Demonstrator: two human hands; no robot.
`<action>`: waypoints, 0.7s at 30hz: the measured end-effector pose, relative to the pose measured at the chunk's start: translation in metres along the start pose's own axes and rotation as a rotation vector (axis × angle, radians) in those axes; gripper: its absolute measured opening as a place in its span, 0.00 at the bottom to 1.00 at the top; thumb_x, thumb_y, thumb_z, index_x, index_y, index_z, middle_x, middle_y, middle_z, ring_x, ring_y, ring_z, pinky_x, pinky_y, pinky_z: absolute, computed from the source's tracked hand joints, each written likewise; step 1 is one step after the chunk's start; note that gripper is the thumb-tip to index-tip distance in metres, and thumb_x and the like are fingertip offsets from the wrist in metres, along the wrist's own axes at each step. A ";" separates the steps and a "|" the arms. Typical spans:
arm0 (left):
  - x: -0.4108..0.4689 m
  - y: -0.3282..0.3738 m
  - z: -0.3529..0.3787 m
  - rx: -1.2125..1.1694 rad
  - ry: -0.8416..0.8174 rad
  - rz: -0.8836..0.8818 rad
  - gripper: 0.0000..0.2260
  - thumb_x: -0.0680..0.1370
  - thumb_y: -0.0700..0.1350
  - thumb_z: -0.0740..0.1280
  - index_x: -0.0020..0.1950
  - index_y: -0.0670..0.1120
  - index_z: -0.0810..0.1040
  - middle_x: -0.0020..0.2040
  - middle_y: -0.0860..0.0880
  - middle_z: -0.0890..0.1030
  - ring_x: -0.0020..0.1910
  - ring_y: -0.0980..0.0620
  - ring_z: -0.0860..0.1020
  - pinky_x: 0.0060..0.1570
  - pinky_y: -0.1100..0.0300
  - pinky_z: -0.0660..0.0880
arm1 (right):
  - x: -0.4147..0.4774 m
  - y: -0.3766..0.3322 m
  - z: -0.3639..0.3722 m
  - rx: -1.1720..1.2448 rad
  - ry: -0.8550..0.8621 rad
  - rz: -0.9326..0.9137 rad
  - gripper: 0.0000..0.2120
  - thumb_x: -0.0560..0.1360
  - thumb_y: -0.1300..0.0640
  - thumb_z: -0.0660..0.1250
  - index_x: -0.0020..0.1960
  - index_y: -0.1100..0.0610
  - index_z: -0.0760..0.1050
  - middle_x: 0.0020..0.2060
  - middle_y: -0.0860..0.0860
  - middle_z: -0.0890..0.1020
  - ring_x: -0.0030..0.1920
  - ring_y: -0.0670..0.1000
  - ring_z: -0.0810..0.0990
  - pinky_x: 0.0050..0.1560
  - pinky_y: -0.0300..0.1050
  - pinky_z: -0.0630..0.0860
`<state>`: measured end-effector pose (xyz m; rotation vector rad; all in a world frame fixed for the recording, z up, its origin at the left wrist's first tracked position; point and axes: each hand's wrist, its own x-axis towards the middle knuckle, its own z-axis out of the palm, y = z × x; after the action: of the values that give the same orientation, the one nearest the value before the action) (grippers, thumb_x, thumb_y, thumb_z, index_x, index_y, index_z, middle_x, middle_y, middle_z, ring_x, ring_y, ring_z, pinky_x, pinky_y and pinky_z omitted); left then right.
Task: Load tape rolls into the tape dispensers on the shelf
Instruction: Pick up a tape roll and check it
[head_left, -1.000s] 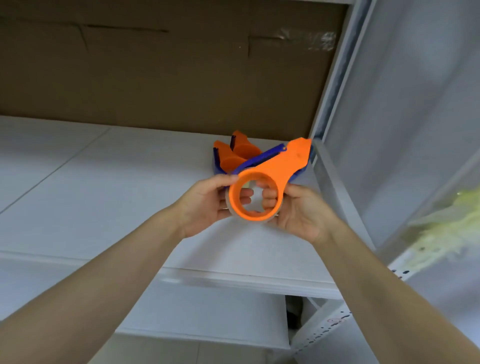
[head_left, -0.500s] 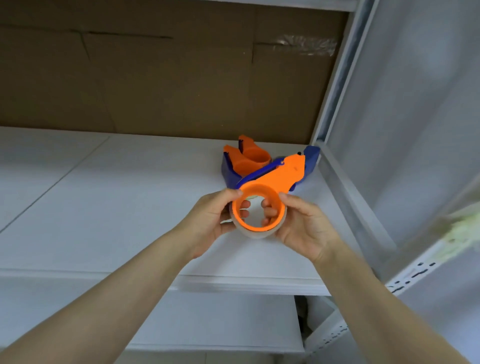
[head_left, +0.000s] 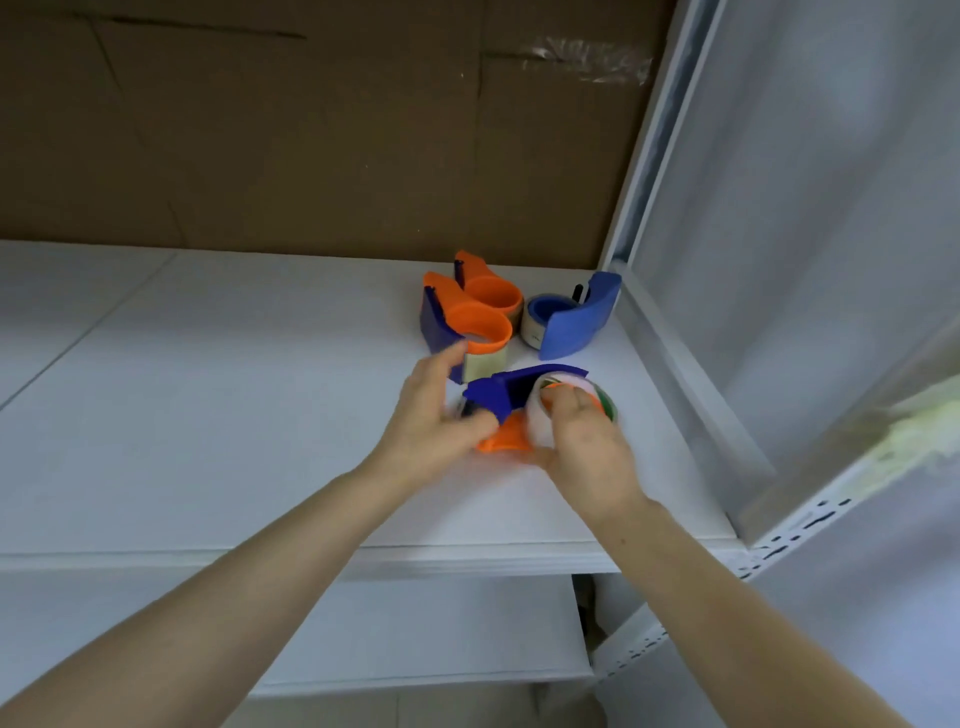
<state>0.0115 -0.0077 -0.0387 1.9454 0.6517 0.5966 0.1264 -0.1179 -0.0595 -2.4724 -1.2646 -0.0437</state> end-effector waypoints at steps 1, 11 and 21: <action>0.002 -0.001 0.005 0.099 -0.088 0.058 0.37 0.67 0.47 0.72 0.74 0.47 0.61 0.70 0.48 0.65 0.66 0.55 0.65 0.61 0.64 0.65 | 0.000 0.001 0.000 0.034 0.011 -0.016 0.25 0.73 0.58 0.69 0.67 0.58 0.66 0.64 0.55 0.73 0.63 0.55 0.73 0.59 0.47 0.71; 0.020 -0.006 0.025 1.003 -0.194 0.253 0.41 0.73 0.61 0.66 0.77 0.47 0.49 0.70 0.47 0.66 0.66 0.46 0.70 0.53 0.49 0.74 | -0.012 0.013 -0.002 -0.019 0.258 -0.207 0.18 0.54 0.60 0.82 0.42 0.58 0.80 0.40 0.53 0.83 0.40 0.56 0.83 0.38 0.45 0.79; 0.021 0.002 0.039 1.041 -0.203 0.140 0.44 0.73 0.62 0.65 0.77 0.43 0.45 0.69 0.44 0.65 0.64 0.44 0.70 0.50 0.50 0.74 | -0.022 0.004 -0.043 0.169 0.048 -0.047 0.13 0.75 0.53 0.66 0.58 0.53 0.70 0.51 0.48 0.80 0.52 0.52 0.79 0.49 0.46 0.76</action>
<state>0.0525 -0.0191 -0.0506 2.9849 0.7760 0.1016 0.1218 -0.1512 -0.0247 -2.2858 -1.2524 -0.0076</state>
